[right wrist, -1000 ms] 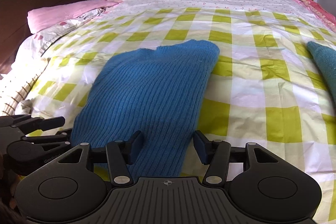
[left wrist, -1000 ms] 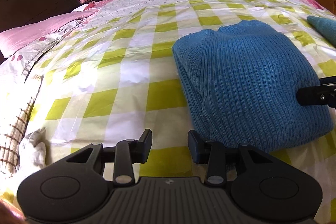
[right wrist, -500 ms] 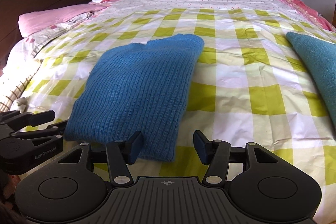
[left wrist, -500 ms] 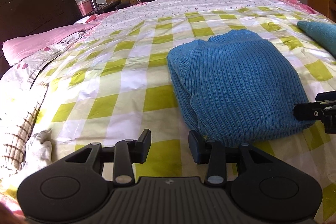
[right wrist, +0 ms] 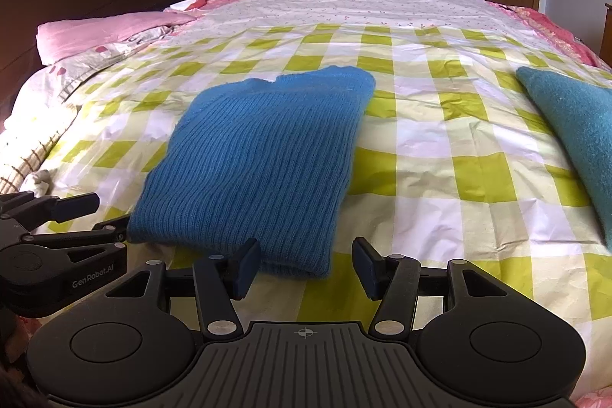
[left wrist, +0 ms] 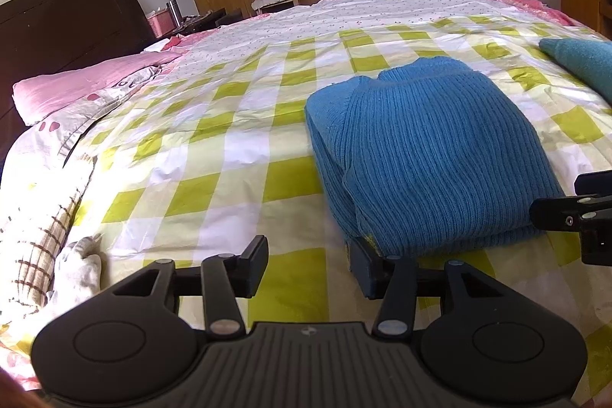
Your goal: Fold small clothes
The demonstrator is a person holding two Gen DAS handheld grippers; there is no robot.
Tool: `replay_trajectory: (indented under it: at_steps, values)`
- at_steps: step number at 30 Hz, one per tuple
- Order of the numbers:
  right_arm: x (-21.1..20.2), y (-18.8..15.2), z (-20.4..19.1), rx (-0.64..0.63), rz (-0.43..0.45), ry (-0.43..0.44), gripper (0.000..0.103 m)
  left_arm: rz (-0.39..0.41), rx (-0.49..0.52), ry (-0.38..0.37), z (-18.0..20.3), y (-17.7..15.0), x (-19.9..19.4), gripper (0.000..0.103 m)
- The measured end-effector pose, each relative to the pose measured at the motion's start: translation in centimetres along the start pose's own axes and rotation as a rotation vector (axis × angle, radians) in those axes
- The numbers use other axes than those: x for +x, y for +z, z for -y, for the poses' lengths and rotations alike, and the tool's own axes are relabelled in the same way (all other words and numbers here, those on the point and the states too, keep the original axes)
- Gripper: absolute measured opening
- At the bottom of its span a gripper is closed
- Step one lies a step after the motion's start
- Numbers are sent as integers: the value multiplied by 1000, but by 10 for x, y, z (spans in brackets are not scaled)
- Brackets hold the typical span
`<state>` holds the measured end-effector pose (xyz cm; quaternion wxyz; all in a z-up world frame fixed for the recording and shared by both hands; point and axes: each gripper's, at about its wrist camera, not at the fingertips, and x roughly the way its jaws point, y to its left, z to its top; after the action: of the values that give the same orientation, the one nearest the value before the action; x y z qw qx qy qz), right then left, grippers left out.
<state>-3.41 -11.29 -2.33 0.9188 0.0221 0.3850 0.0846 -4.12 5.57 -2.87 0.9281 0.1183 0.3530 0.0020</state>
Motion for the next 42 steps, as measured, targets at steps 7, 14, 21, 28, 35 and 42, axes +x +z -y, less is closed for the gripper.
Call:
replay_trajectory:
  at_steps: [7,14,21,28,35,42]
  values:
    - [-5,-3,-1,9,14,4,54,-10,-22,-23,0,-2,-4,65]
    - [-12,-7,-6,15,23,20,54,-19,-14,-23,6,-4,-8,78]
    - [-17,-14,-11,21,20,30,54,-42,-73,-82,-1,-9,-14,86]
    - [-19,-22,-19,7,5,22,54,-44,-60,-86,5,-14,-22,90]
    - [-18,-27,-16,22,-9,10,54,-38,-67,-91,5,-16,-26,93]
    - [-18,-30,-16,26,-19,-1,54,-41,-69,-95,5,-16,-26,94]
